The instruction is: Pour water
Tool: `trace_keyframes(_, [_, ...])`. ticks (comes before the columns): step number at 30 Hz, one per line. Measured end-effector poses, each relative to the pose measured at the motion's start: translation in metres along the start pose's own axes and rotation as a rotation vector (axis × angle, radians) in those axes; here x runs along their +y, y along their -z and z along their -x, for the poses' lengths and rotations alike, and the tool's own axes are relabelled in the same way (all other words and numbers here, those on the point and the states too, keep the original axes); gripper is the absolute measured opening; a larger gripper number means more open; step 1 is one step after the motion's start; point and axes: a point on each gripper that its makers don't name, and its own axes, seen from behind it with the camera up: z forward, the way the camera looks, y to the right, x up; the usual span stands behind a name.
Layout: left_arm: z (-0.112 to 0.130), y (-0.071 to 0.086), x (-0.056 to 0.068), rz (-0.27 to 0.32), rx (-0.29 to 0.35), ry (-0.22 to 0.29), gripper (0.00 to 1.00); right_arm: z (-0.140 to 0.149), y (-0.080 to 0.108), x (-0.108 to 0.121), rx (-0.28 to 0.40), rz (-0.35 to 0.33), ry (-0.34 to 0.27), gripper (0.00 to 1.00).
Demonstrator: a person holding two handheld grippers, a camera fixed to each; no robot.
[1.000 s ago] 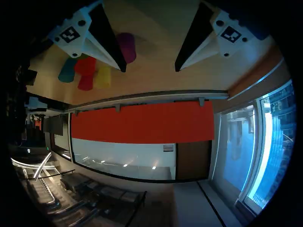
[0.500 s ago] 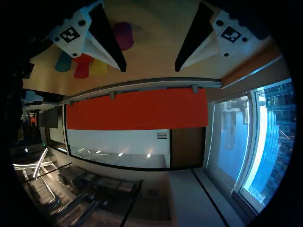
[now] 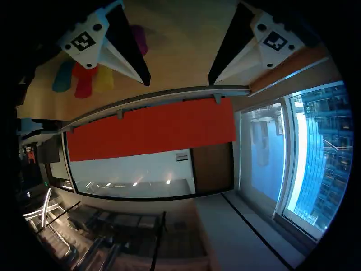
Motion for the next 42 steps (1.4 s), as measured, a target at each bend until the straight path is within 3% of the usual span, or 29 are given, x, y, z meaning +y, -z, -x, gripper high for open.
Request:
trace_keyframes(9, [0.024, -0.001, -0.002, -0.015, -0.021, 0.057, 0.95, -0.003, -0.001, -0.004, -0.013, 0.009, 0.040, 1.00])
trace_keyframes(18, [0.045, 0.002, -0.009, -0.016, -0.035, 0.081, 0.95, -0.003, -0.001, 0.000, -0.024, 0.024, 0.028, 1.00])
trace_keyframes(27, [0.057, 0.001, -0.014, -0.012, -0.044, 0.119, 0.95, 0.000, 0.000, 0.002, -0.035, 0.033, 0.035, 1.00])
trace_keyframes(42, [0.069, -0.001, -0.017, -0.015, -0.057, 0.135, 0.95, 0.000, 0.000, 0.003, -0.037, 0.040, 0.034, 1.00])
